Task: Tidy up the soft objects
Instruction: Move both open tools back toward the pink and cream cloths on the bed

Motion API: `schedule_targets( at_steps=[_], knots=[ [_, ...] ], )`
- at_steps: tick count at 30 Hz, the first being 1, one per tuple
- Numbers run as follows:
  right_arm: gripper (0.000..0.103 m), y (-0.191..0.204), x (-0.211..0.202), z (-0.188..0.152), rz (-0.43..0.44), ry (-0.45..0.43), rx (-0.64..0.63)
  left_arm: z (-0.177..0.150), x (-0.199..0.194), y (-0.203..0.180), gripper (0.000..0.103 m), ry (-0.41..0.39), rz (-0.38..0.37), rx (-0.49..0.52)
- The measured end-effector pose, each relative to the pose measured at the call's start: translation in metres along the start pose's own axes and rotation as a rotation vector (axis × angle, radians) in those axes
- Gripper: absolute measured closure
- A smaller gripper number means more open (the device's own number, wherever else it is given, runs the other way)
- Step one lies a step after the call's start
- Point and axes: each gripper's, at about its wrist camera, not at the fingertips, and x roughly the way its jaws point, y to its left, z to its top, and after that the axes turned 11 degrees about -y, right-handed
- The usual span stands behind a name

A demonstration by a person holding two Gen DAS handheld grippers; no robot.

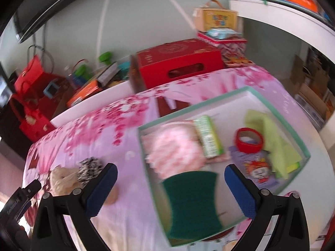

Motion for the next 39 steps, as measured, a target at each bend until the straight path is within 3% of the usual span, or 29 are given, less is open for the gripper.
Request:
schedule_targets(
  at_steps=[5, 12, 21, 28, 39],
  knots=[
    [0.000, 0.036, 0.004, -0.011, 0.061, 0.027, -0.056, 0.007, -0.006, 0.034, 0.005, -0.031, 0.094, -0.026],
    [0.000, 0.079, 0.011, -0.027, 0.129, 0.049, -0.118, 0.008, -0.006, 0.066, 0.005, -0.036, 0.109, -0.080],
    [0.000, 0.097, 0.019, -0.043, 0.212, 0.088, -0.149, 0.008, 0.003, 0.077, 0.005, -0.022, 0.079, -0.136],
    [0.000, 0.105, 0.022, -0.052, 0.150, 0.078, -0.210, 0.005, 0.016, 0.086, 0.005, 0.011, 0.069, -0.166],
    [0.000, 0.126, 0.029, -0.054, 0.212, 0.097, -0.218, 0.003, 0.044, 0.094, 0.005, 0.068, 0.018, -0.237]
  ],
)
